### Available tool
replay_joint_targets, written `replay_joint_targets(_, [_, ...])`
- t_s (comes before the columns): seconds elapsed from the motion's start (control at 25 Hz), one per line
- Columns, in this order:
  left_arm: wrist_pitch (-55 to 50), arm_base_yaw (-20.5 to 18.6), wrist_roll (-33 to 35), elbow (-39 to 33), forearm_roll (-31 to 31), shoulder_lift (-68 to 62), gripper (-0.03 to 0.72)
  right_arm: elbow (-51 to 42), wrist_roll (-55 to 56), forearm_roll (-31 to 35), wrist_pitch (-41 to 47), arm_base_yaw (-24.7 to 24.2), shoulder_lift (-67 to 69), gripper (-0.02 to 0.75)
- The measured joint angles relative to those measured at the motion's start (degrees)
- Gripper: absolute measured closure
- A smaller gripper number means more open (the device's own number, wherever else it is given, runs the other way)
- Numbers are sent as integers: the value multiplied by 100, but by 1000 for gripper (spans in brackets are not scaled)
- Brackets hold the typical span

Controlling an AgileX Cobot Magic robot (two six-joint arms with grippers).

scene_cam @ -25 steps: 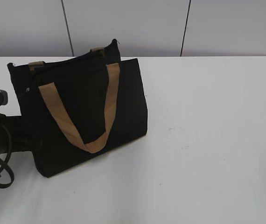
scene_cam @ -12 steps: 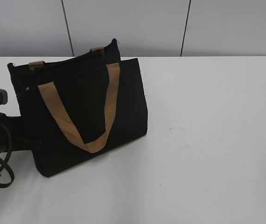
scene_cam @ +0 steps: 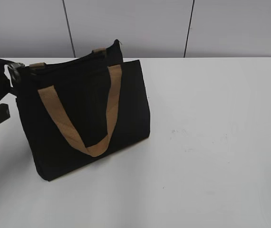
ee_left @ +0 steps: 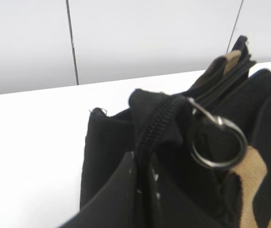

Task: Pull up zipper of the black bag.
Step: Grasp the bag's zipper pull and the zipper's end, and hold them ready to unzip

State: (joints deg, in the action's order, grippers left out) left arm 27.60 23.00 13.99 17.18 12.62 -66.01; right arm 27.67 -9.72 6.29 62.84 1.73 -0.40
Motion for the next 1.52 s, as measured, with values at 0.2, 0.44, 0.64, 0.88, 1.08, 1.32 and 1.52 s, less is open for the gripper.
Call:
replay_joint_targets(0.2, [-479, 0, 0, 8, 0, 803, 683, 0, 0, 0, 0, 0, 0, 241])
replay_joint_targets(0.44, [-1336, 0, 0, 483, 0, 1069, 683, 0, -179, 254, 0, 6, 180, 253])
replay_joint_targets(0.64, [-1645, 0, 0, 828, -5, 1069, 683, 250, -1503, 1293, -264, 6, 1167, 254])
replay_joint_targets(0.88, [-1779, 0, 0, 1041, -5, 1069, 683, 447, -3109, 3192, -979, 93, 2275, 254])
replay_joint_targets(1.08, [-1850, 0, 5, 1207, -11, 1052, 683, 448, -4462, 4592, -1167, 419, 3192, 254])
replay_joint_targets(1.32, [-1859, 0, 5, 1209, -16, 1048, 683, 513, -6220, 6225, -1660, 965, 4768, 255])
replay_joint_targets(1.52, [-1866, 0, 5, 1209, -16, 1048, 683, 1165, -7483, 6898, -1789, 1614, 6315, 284])
